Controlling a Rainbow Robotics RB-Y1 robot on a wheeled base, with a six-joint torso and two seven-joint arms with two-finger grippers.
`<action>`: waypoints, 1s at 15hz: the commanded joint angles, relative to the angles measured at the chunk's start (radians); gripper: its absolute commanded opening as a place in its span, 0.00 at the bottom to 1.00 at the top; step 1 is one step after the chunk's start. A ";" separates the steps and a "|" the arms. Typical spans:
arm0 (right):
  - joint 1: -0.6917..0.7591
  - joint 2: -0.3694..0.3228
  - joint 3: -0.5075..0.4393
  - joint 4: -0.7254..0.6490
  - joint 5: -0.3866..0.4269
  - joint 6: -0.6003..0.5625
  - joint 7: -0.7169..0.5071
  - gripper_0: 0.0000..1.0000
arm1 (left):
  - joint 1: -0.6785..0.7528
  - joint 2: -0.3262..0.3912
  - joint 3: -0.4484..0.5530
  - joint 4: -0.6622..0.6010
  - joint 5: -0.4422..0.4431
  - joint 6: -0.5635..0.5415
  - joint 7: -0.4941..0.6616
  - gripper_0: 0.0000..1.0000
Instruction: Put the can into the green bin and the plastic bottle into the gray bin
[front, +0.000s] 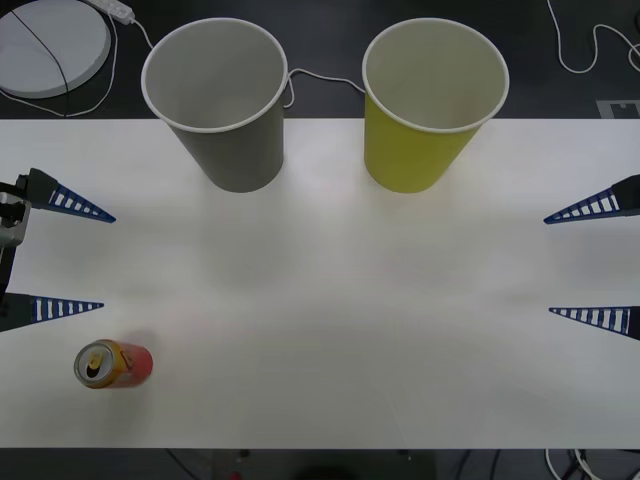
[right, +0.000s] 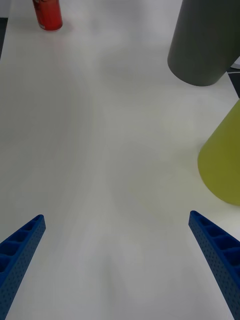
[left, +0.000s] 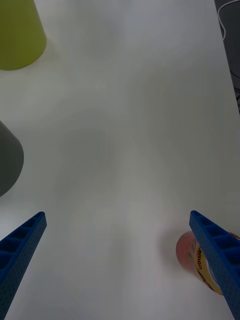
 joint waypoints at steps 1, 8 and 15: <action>0.000 0.000 0.000 0.000 0.000 0.000 0.000 1.00 | 0.000 0.000 0.000 0.000 0.000 0.000 0.000 1.00; 0.000 0.000 0.000 0.000 0.000 0.000 0.000 1.00 | -0.006 0.058 -0.026 0.044 0.018 0.000 -0.003 1.00; 0.000 0.000 0.000 0.000 0.000 0.000 0.000 1.00 | -0.006 0.130 -0.087 0.265 0.169 0.000 -0.215 1.00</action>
